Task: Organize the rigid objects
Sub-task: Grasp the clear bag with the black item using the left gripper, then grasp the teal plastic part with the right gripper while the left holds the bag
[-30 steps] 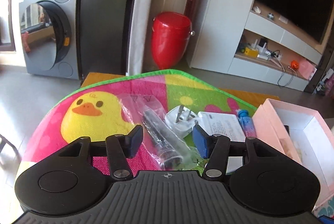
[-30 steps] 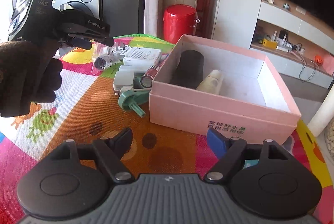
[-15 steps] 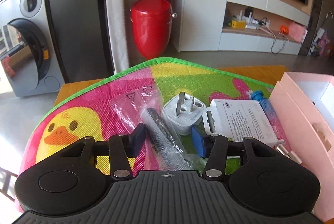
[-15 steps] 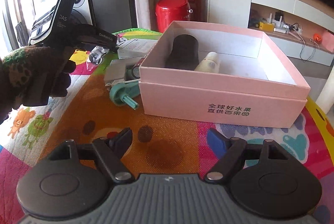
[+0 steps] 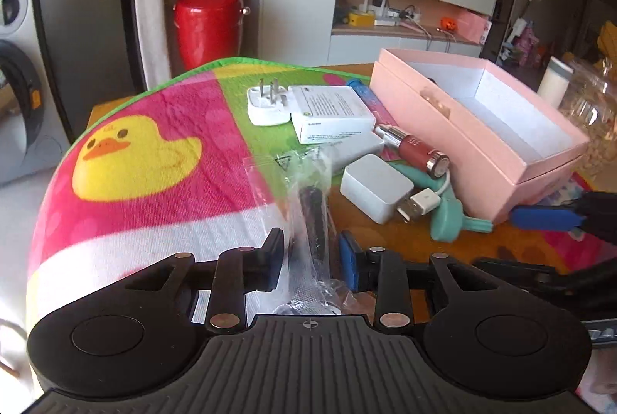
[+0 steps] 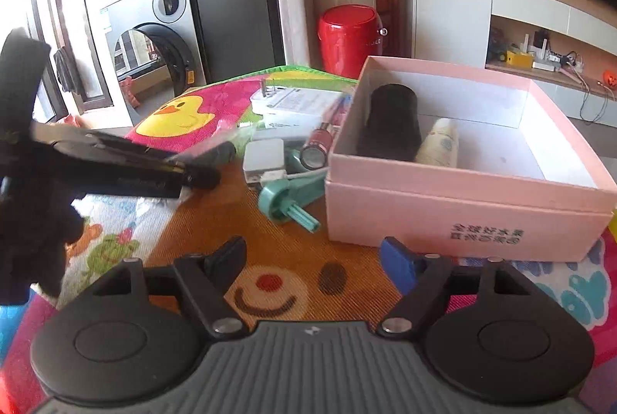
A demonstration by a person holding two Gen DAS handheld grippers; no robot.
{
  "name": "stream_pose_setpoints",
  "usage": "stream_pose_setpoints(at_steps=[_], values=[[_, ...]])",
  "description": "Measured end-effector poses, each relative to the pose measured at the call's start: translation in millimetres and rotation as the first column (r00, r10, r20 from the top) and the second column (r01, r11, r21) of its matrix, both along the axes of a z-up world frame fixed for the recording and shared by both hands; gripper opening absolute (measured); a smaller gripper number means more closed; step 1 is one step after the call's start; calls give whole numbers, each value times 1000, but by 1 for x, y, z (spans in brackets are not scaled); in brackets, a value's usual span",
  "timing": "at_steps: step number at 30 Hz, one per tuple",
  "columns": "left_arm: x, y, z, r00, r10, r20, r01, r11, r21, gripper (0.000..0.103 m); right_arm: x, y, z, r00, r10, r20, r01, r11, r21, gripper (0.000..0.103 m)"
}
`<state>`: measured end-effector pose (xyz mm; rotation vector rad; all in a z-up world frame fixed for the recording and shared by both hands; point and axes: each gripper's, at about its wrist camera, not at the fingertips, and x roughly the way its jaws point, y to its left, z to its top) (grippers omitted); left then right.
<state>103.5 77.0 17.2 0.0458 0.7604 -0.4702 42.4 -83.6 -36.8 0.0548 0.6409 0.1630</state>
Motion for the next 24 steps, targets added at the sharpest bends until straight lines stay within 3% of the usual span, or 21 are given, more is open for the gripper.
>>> stream_pose_setpoints(at_steps=[3, 4, 5, 8, 12, 14, 15, 19, 21, 23, 24], values=[[-6, 16, 3, 998, 51, -26, -53, 993, -105, 33, 20, 16, 0, 1000, 4, -20, -4, 1000, -9, 69], [-8, 19, 5, 998, 63, -26, -66, 991, -118, 33, 26, 21, -1, 1000, -3, -27, 3, 1000, -22, 59], [-8, 20, 7, 997, 72, -27, -75, 990, -122, 33, 32, 26, -2, 999, -8, -38, 6, 999, -43, 42], [-13, 18, 10, 997, 78, -13, -78, 992, -101, 33, 35, 31, -3, 999, 14, -48, -19, 996, -92, 36], [-15, 1, 8, 997, 78, -5, -78, 996, -42, 33, 9, 15, -4, 995, 62, -72, -68, 994, -82, 34], [-14, -8, 6, 997, 81, 0, -81, 996, -29, 33, -12, 4, -4, 996, 58, -72, -65, 992, -105, 11], [-14, -12, 5, 997, 78, 0, -78, 997, -29, 33, -23, -2, -4, 996, 55, -75, -64, 990, -125, 10], [-24, -35, 1, 999, 21, 24, -22, 1000, 18, 35, -58, -27, -7, 999, 9, -42, -19, 975, -223, 11], [-35, -43, 1, 999, -12, 41, 10, 998, 59, 35, -68, -35, -9, 1000, -6, -16, 2, 966, -257, 19], [-44, -42, 1, 998, -53, 21, 52, 998, 44, 35, -71, -41, -7, 1000, 0, -3, -1, 974, -226, 58], [-49, -40, 2, 997, -70, 7, 70, 997, 36, 34, -70, -42, -5, 1000, -4, 12, 6, 979, -202, 66]])
